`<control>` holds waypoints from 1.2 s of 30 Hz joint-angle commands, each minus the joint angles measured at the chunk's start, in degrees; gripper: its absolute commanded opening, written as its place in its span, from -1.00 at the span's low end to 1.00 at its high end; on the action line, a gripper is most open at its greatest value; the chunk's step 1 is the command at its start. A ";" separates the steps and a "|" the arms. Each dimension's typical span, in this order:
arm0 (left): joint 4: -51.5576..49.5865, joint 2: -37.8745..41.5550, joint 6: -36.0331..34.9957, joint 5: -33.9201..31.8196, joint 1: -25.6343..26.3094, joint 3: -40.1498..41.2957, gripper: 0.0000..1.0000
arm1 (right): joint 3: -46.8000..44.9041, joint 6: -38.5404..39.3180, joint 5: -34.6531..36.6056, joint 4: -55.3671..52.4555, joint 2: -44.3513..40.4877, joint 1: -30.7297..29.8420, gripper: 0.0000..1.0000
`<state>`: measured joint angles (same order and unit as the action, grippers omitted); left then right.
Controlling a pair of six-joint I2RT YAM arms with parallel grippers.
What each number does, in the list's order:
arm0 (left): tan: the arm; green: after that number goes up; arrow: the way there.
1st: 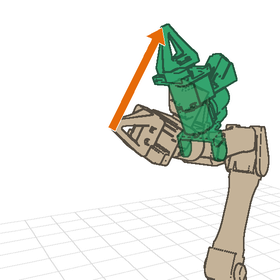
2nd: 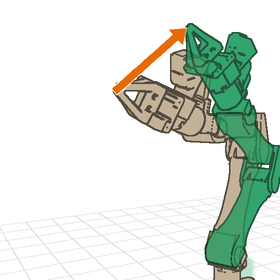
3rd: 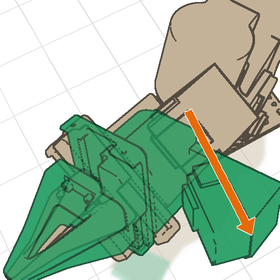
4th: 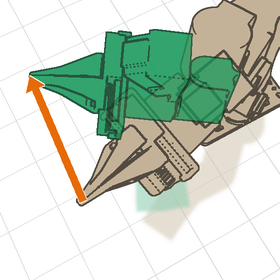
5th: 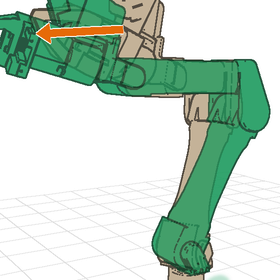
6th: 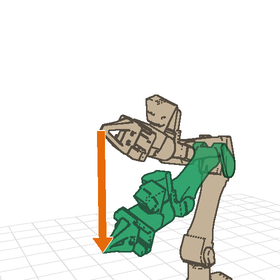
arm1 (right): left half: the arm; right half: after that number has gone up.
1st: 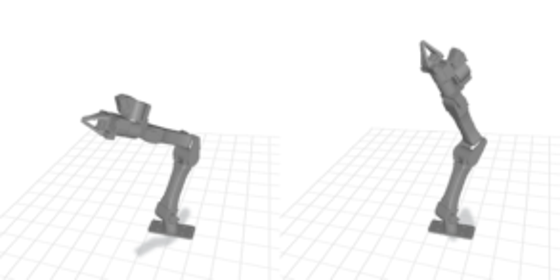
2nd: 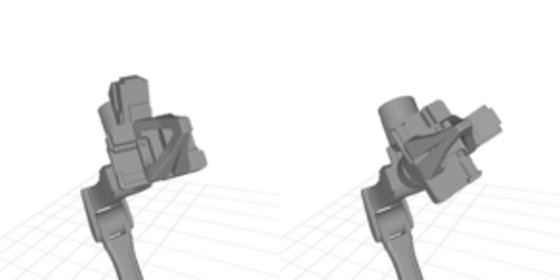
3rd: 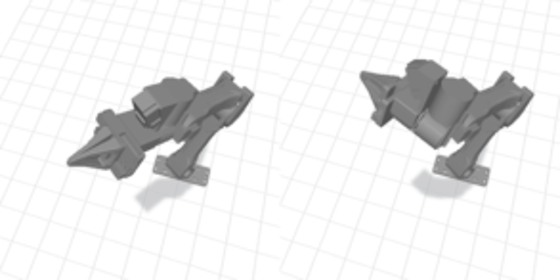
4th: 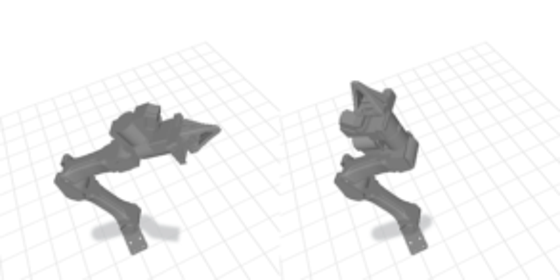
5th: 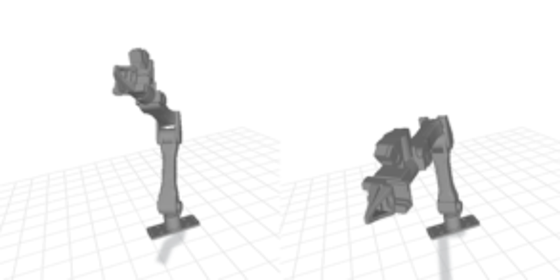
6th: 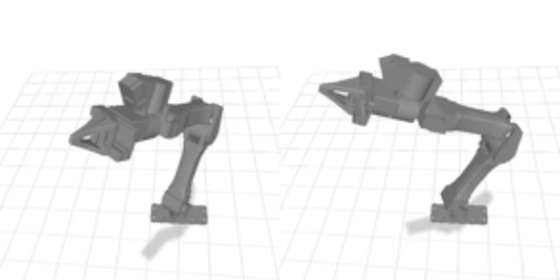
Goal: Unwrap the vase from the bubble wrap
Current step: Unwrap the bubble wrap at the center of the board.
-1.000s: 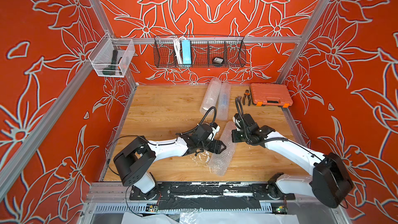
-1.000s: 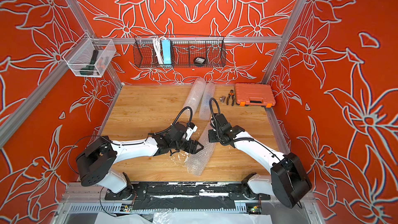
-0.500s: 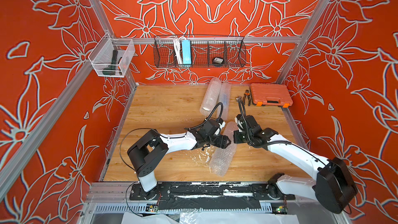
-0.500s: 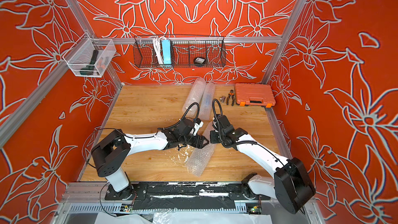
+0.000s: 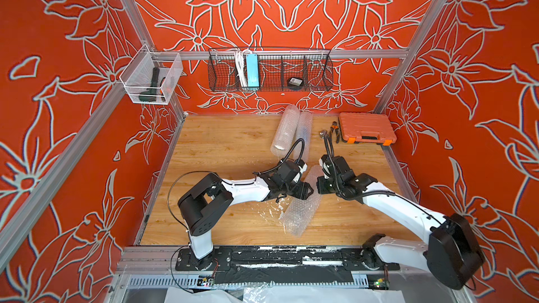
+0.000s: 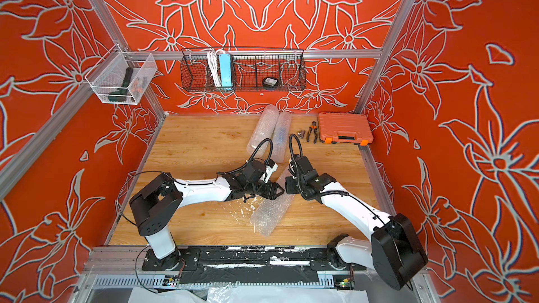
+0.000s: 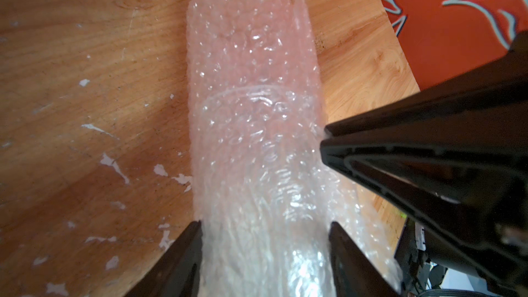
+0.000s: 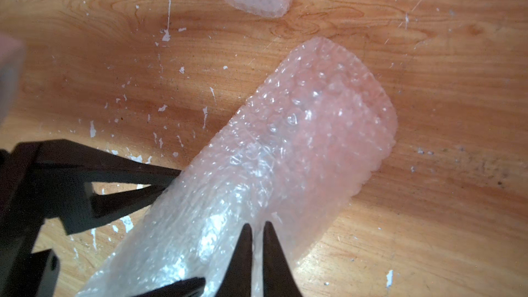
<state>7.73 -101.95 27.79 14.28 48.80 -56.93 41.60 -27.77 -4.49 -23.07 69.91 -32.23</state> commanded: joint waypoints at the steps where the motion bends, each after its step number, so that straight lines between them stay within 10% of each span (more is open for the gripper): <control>1: -1.94 0.09 -0.41 -0.20 0.09 2.10 0.27 | 0.97 -0.27 1.71 0.22 1.03 0.49 -0.63; 17: -1.13 0.45 0.10 0.69 0.16 3.40 0.25 | 3.44 0.39 1.11 0.90 3.47 0.86 -0.43; 28: -1.99 0.87 0.94 -2.01 0.18 3.83 0.20 | 3.34 1.31 1.13 0.35 4.66 1.38 -0.98; 36: -3.01 0.78 1.88 -4.71 0.16 4.02 0.18 | 2.66 2.01 2.91 -0.83 2.02 2.13 -1.00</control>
<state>10.35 -100.77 29.45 12.67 48.82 -54.72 44.27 -26.26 -4.08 -22.33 73.49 -31.03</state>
